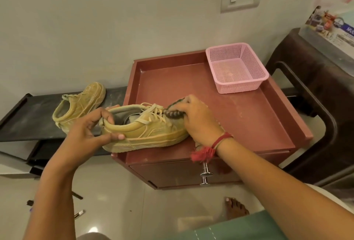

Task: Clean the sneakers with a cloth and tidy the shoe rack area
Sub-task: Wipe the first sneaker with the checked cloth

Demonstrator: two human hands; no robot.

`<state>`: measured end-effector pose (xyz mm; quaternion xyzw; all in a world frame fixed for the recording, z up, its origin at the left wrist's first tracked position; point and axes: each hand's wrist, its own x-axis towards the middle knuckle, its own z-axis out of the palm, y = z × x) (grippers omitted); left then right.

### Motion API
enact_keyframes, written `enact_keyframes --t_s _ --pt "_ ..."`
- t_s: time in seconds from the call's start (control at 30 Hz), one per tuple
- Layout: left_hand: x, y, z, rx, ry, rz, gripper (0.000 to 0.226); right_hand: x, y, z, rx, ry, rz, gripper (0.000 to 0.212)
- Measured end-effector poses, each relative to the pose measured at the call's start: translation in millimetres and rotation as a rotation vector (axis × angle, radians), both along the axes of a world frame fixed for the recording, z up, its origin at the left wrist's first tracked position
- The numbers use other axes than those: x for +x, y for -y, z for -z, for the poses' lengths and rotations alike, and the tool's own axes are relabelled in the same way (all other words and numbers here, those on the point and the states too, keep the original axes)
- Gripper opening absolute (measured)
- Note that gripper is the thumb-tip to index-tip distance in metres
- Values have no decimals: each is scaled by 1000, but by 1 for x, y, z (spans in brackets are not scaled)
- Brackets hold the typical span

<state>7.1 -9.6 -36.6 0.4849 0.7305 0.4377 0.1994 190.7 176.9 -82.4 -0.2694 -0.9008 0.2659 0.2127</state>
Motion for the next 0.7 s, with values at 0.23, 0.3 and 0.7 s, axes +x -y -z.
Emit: enact_keyframes --t_s 0.23,0.3,0.7 --pt "-1 -1 -1 10 8 10 36 2 21 8 555 396 18 25" --pt "-2 0 1 6 7 16 34 0 20 0 559 359 90 9" --pt "27 -9 7 -113 -832 -204 40 5 3 9 452 246 9 18"
